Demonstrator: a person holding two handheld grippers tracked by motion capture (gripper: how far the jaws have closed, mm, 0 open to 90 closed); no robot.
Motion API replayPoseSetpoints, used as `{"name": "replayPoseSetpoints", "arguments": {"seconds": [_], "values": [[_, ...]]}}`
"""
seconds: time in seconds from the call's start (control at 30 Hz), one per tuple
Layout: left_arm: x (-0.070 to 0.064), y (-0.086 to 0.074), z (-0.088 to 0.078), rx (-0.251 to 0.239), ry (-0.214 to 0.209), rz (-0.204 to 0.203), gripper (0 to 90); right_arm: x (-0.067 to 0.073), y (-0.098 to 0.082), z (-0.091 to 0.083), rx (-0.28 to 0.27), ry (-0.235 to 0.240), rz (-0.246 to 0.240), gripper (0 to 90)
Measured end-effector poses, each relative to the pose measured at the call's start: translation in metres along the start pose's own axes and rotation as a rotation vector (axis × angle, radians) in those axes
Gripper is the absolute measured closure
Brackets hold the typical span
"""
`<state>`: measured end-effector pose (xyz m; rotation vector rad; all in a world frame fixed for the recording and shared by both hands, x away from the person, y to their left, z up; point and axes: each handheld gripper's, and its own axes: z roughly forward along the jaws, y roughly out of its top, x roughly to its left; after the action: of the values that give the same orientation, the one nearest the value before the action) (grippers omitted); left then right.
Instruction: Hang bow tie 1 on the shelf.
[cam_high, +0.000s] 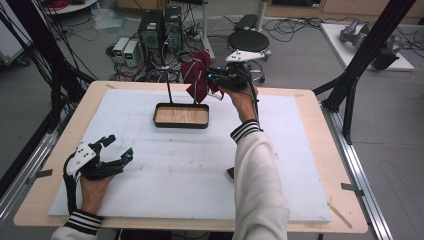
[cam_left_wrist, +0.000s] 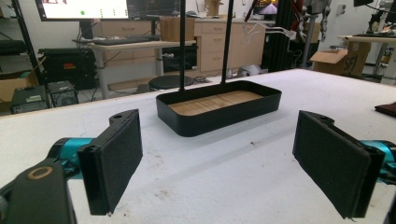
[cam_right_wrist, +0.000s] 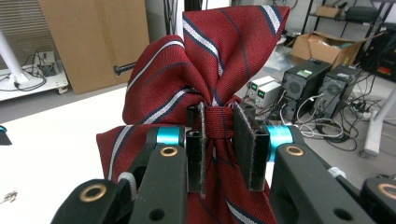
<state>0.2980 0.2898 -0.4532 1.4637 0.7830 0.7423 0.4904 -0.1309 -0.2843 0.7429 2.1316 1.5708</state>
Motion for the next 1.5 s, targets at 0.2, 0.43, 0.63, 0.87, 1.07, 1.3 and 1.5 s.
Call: {"name": "replayPoseSetpoints", "arguments": {"seconds": [0.2,0.43,0.63,0.87,1.07,1.3,1.5], "values": [[0.000,0.000,0.000,0.002,-0.001,0.003,16.1,-0.006,0.003,0.000,-0.012,-0.033,-0.008,75.4],[0.000,0.000,0.000,0.001,0.000,0.001,16.1,-0.016,0.000,-0.008,-0.011,-0.095,0.022,75.3],[0.000,0.000,0.000,0.000,0.000,0.001,16.1,-0.020,-0.001,-0.014,-0.008,-0.145,0.036,75.2],[0.000,0.000,0.000,-0.001,0.000,0.002,16.1,-0.025,-0.004,-0.018,0.023,-0.186,0.044,74.9],[0.000,0.000,0.000,-0.001,0.000,0.002,16.1,-0.027,-0.009,-0.019,0.054,-0.191,0.043,74.8],[0.000,0.000,0.000,-0.001,0.000,0.002,16.1,-0.029,-0.012,-0.025,0.101,-0.184,0.059,74.7],[0.000,0.000,0.000,-0.001,0.002,0.003,16.1,-0.028,-0.015,-0.029,0.103,-0.180,0.041,74.7]]}}
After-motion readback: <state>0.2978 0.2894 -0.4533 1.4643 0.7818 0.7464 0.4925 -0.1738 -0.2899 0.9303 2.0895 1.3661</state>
